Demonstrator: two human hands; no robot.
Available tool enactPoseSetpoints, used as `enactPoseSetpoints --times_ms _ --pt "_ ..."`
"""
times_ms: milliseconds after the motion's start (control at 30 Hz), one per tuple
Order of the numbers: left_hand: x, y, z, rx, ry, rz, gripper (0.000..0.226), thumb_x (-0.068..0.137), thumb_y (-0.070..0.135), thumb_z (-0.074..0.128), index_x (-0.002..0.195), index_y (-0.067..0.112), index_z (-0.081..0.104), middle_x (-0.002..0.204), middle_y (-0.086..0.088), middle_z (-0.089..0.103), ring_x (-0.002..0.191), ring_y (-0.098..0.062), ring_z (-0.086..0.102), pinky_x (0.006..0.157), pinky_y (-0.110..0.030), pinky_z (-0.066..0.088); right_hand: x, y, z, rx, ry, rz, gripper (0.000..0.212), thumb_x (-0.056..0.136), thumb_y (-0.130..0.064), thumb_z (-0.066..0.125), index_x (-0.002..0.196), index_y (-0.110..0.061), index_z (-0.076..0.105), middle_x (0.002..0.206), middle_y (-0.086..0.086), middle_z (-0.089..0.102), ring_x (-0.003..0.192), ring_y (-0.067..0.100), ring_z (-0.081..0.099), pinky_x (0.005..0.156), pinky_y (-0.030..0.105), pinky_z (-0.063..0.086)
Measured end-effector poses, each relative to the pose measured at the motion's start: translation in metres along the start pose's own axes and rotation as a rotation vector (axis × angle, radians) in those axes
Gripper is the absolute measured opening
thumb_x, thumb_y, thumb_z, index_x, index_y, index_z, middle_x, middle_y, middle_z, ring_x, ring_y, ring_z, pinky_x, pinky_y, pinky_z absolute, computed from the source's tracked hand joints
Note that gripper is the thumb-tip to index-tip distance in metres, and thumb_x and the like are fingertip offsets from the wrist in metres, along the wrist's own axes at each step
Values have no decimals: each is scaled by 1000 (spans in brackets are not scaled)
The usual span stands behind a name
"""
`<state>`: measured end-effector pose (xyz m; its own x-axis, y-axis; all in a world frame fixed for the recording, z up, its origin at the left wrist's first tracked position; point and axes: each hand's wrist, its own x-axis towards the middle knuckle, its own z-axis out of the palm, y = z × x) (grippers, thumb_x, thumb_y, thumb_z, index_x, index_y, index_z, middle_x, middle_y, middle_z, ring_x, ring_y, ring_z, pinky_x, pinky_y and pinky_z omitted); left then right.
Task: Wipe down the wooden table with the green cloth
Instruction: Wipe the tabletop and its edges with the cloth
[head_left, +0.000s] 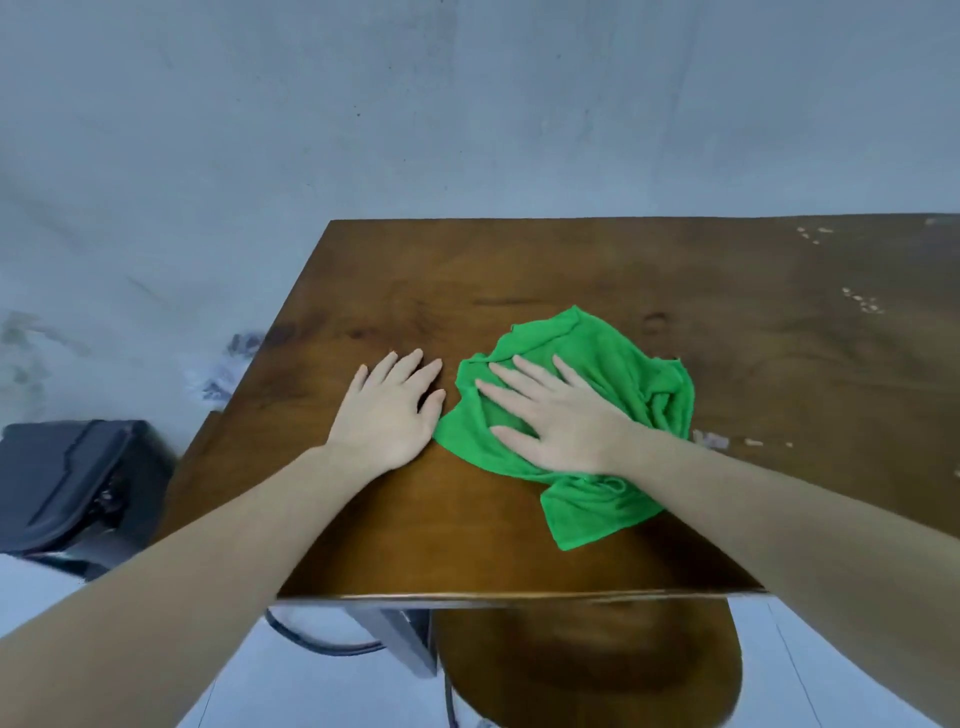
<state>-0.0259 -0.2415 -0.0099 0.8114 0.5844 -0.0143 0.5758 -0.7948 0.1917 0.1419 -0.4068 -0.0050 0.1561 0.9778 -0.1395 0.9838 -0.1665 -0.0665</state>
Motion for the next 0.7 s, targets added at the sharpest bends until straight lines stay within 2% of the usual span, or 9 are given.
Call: enactPoseSetpoints --times_ms 167,333,467,567,700 --pt "-51 21 3 -4 0 70 55 102 52 25 154 34 26 163 8 19 151 -16 10 123 -42 5 -71 -1 6 40 -8 16 63 94 -74 9 154 -56 5 168 -19 -1 155 8 -8 125 45 -6" --pt "-88 37 4 6 -26 130 56 102 54 20 155 36 22 164 10 15 152 -14 7 123 -41 2 -114 10 14 79 34 346 71 84 -83 4 152 -62 5 169 -12 3 156 13 -6 125 47 -5" --pt "-102 38 6 29 -36 153 58 101 56 16 156 37 18 165 10 11 152 -13 5 123 -41 2 -106 -16 19 77 31 550 67 93 -75 10 156 -52 1 170 -2 -2 156 25 -8 123 58 -5" --pt "-104 36 6 13 -49 164 57 102 54 16 156 37 17 165 10 9 152 -13 4 123 -41 0 -101 -48 22 75 51 512 67 95 -72 10 157 -49 1 170 -3 -3 156 27 -9 120 63 -6" --pt "-105 36 6 -29 -30 173 55 103 52 18 155 36 21 165 10 11 152 -12 5 123 -41 1 -113 -65 25 34 43 299 62 95 -72 7 155 -55 2 169 -11 -2 156 18 -9 121 62 -7"
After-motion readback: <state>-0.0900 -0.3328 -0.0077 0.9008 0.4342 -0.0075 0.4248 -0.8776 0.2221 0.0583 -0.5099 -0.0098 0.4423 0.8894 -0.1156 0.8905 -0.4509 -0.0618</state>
